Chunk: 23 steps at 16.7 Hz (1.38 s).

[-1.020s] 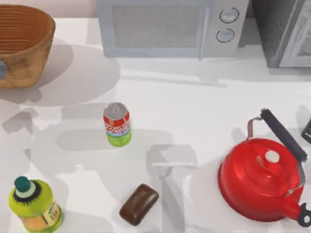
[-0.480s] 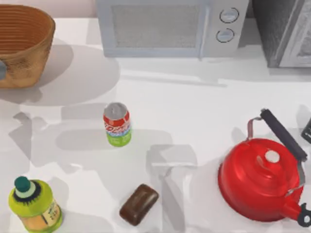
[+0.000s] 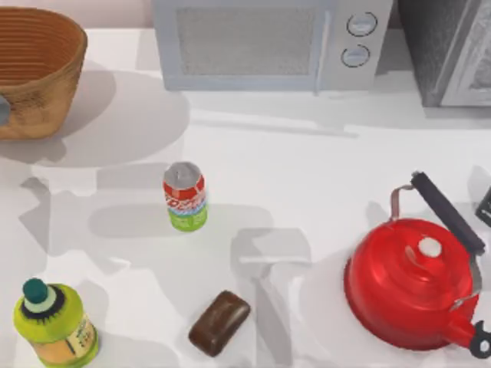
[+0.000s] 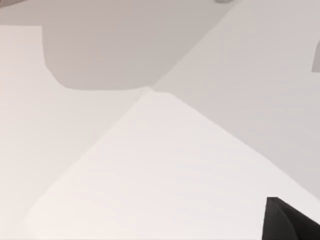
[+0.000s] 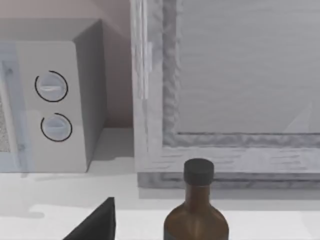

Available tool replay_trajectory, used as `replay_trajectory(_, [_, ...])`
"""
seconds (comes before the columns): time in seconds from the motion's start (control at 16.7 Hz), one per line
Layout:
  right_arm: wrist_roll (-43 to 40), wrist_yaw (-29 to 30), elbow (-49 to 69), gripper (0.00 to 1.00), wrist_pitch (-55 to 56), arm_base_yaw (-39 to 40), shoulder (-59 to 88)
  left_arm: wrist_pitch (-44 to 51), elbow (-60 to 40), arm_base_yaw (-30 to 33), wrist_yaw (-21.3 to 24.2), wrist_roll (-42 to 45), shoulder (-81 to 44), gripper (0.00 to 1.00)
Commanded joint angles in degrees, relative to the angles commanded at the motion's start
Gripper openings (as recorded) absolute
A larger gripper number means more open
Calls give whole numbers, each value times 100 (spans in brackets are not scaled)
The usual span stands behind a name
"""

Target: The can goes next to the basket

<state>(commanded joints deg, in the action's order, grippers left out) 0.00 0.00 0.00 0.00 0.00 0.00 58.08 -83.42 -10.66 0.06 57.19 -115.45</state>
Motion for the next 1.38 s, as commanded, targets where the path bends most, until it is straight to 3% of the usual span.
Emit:
replay_trajectory(0.3, [0, 0, 0, 100, 0, 0, 0, -35, -49, 46, -25, -62, -8, 0])
replay_trajectory(0.54, [0, 0, 0, 100, 0, 0, 0, -318, -580, 389, -272, -919, -248, 0])
replay_trajectory(0.9, [0, 0, 0, 100, 0, 0, 0, -382, -1535, 1601, -526, -3814, -731, 0])
replay_trajectory(1.38, [0, 0, 0, 100, 0, 0, 0, 488, -2057, 4000, -265, -7952, -1002, 0])
